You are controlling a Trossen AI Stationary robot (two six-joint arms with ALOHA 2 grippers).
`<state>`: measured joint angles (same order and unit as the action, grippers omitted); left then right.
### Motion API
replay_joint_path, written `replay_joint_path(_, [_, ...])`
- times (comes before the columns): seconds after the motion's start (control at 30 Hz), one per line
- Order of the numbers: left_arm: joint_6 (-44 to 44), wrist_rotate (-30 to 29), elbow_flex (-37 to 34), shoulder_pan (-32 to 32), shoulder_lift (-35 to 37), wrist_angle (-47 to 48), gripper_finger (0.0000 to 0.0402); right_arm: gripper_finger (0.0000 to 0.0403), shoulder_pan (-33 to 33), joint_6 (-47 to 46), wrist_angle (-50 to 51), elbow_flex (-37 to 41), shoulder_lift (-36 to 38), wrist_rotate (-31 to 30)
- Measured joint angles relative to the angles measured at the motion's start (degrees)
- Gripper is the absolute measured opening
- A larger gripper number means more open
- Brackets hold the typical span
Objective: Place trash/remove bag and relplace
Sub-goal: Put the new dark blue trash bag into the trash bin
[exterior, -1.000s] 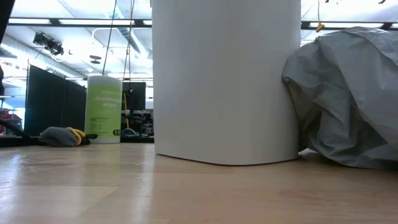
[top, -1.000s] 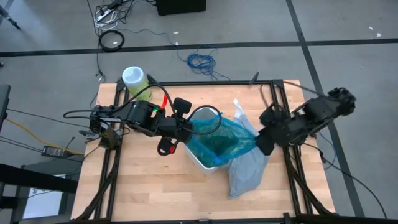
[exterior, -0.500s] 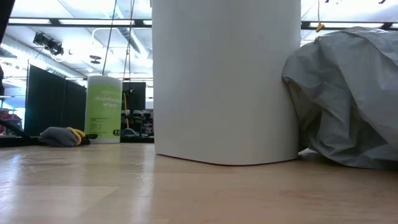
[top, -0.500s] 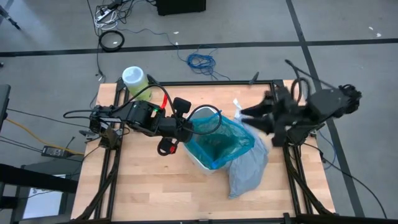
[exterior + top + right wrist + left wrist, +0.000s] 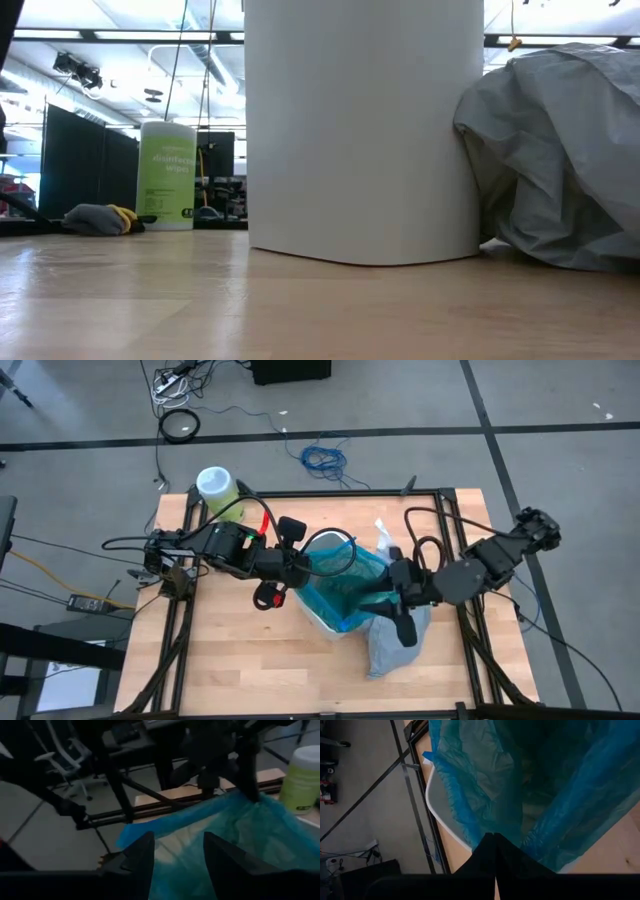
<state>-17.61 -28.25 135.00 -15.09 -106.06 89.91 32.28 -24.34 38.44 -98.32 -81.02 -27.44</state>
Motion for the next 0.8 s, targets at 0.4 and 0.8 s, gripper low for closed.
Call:
replay_joint_path(0.4, [0.1,0.0,0.0,0.0,0.0,-0.2,0.0001,0.0157,1.1,-1.1,7.1,0.0,-4.0,5.2])
replay_joint_path(0.8, [2.6,0.0,0.0,0.0,0.0,-0.2,0.0001,0.0066,0.2,-0.6,10.9,0.0,-3.8,5.2])
